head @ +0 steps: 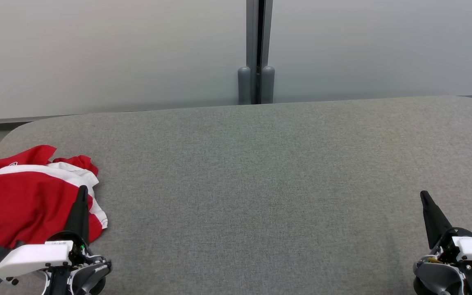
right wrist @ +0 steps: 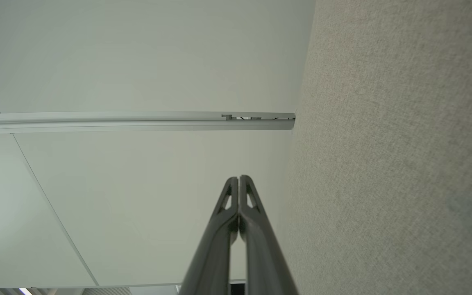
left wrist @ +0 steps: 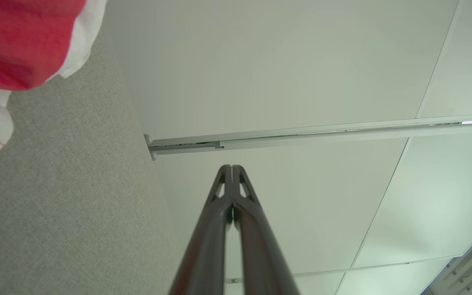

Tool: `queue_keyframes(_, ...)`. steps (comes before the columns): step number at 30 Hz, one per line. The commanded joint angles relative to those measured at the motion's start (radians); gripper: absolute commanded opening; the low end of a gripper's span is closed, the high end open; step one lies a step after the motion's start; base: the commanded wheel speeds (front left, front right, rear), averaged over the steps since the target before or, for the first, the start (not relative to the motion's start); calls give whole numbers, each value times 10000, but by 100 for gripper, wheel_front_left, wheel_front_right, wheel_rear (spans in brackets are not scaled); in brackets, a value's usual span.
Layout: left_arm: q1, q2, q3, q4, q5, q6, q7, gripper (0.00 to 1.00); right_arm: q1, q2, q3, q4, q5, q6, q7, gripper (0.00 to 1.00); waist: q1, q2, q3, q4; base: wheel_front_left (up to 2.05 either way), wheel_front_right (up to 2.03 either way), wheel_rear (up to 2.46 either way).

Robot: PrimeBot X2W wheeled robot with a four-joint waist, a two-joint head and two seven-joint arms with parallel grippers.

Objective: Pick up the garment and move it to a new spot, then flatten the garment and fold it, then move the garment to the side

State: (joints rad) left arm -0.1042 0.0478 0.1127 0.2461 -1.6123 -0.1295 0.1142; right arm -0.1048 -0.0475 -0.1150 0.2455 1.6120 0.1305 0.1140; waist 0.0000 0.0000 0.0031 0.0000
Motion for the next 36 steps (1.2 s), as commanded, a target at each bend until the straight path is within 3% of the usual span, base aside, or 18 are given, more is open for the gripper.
queue_keyframes(1,-128,57,35,-28,-4,-40,22,0,-87,-48,-3,-31,13,5,22,0,0,0,0,0,0,0,0)
queue_keyframes(7,-128,57,35,-29,-4,-40,22,0,-86,-48,-3,-31,12,5,22,0,0,0,0,0,0,0,0)
queue_keyframes(8,0,-2,0,10,0,0,-2,100,1,2,0,10,0,0,0,100,0,0,0,0,0,0,0)
queue_keyframes(12,364,-128,-34,339,1,2,-9,100,325,146,17,325,-2,-11,-4,100,0,0,1,1,0,0,0)
queue_keyframes(26,327,-91,-414,-221,483,-1,-708,100,258,105,417,-369,38,-9,-687,100,0,0,6,22,0,0,0)
queue_keyframes(36,314,-67,-515,-726,1833,-3,-1184,100,186,35,664,-872,-713,-6,-1185,100,0,0,-9,21,0,0,0)
